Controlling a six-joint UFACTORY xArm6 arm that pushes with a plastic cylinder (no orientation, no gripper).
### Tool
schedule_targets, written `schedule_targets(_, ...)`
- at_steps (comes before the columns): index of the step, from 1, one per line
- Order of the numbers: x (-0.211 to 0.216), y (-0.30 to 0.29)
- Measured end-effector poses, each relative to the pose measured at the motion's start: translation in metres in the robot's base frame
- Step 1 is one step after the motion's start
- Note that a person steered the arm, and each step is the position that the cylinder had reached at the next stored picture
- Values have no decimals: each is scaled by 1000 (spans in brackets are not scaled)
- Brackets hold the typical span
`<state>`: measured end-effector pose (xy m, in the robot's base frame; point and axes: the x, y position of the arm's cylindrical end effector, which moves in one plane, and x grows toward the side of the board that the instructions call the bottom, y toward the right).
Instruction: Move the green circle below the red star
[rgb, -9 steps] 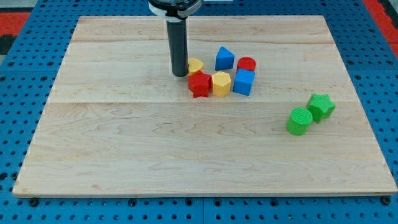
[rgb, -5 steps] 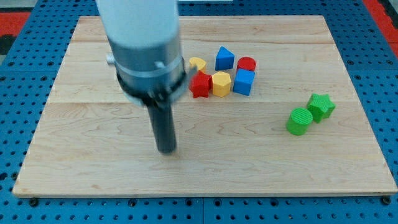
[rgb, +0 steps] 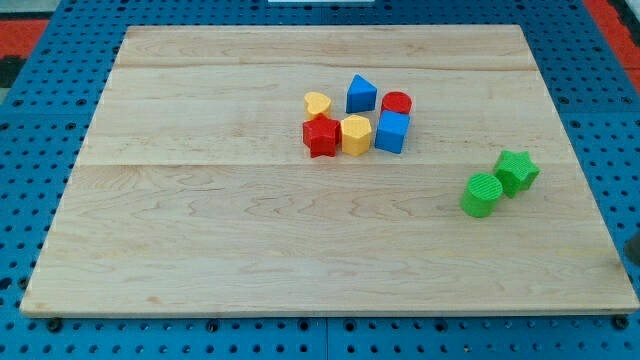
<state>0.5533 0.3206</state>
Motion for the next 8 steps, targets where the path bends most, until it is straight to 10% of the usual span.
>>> schedule_targets(8, -69, -268)
